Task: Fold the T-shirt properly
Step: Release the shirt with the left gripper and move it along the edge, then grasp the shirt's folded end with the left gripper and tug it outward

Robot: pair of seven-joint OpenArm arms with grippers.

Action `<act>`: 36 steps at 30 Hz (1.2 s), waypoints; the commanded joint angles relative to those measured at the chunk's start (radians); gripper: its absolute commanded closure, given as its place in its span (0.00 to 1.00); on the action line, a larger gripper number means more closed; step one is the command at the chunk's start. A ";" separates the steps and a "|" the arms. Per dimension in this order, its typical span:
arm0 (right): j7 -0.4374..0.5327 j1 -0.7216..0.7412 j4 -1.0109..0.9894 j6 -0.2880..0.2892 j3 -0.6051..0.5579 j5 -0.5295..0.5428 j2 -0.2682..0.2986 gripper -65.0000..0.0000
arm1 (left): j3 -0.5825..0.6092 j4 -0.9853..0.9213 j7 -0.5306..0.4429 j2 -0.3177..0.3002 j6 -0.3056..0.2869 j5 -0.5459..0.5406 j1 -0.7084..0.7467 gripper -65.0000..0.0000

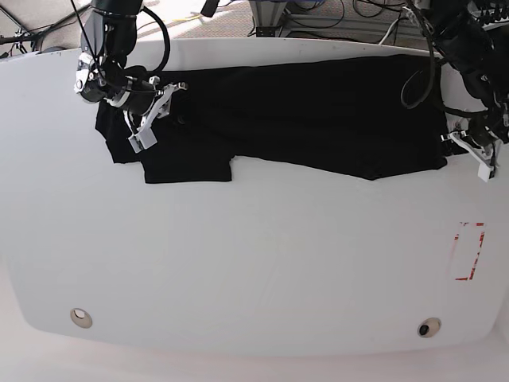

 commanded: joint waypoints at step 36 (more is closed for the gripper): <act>-0.085 -0.021 0.018 -0.035 0.000 -0.119 0.010 0.88 | -0.036 0.131 0.081 -0.006 -0.001 -0.084 -0.042 0.56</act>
